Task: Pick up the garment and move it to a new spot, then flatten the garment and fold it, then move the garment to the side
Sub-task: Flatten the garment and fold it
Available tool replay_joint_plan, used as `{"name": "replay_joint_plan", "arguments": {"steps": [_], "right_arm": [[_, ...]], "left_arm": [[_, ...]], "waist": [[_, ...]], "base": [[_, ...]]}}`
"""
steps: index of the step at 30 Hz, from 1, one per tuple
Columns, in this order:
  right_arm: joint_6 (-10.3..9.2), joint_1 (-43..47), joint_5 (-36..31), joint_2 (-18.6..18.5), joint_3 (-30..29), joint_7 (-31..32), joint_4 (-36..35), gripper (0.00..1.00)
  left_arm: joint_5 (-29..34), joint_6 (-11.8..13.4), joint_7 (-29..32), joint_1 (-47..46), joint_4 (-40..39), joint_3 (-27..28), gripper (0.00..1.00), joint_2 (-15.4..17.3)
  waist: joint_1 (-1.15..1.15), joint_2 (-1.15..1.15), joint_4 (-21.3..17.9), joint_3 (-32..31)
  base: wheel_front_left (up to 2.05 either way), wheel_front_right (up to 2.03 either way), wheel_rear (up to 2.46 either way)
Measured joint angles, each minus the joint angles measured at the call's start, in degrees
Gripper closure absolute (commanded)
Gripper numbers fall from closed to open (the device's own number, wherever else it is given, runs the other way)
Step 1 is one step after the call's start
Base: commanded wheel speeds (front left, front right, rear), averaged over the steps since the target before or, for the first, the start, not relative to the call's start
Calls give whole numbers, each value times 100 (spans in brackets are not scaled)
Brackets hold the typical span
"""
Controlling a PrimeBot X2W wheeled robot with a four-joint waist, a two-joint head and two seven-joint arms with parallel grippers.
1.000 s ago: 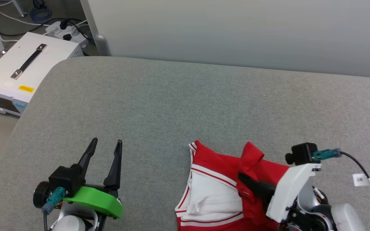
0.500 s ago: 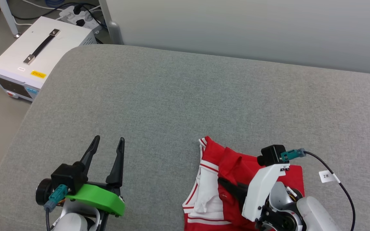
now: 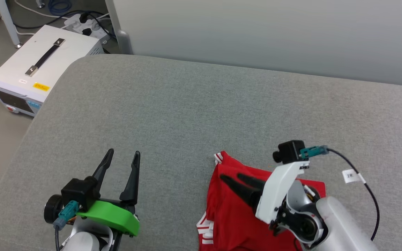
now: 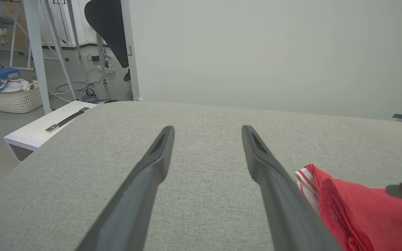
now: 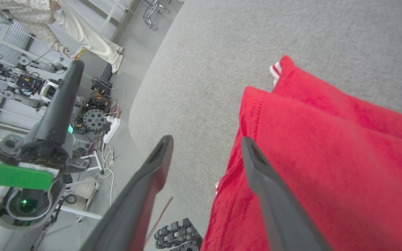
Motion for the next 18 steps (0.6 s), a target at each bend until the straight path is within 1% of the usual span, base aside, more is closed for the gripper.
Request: {"name": "replay_joint_plan", "arguments": {"steps": [2, 4, 6, 9, 11, 13, 18], "right_arm": [[0, -112, -233, -2, -201, -42, -73, 0], [0, -243, -708, -14, -425, -42, -211, 0], [0, -360, -1124, -177, -467, -71, -470, 0], [2, -500, -1397, -536, -660, -308, -789, 0], [1, -555, -1792, -1015, -767, -590, -912, 0], [1, -560, -2004, -1363, -899, -864, -959, 0], [2, -515, -2548, -1974, -1161, -1493, -988, 0]], "left_arm": [[0, 0, 0, 1, -13, -30, 0, 0], [0, 0, 0, 1, -55, -47, 0, -2], [-15, 0, 0, 1, -91, -57, 0, -13], [-19, 0, 0, -1, -132, -58, 0, -19], [-22, 0, 0, -9, -141, -75, 0, -32], [-36, 0, 0, -28, -141, -82, 0, -51], [-54, 0, 0, -59, -157, -76, 0, -83]], "waist": [[0, 0, -48, -30], [0, 0, -115, -52], [0, 0, -181, -63], [0, 0, -293, -61], [0, 0, -374, -49], [0, 0, -444, -39], [0, 0, -624, -29]], "base": [[0, 0, 0], [0, 0, 0], [0, 0, 0], [0, 0, 0], [0, 0, 0], [0, 0, 0], [0, 0, 0]]}}
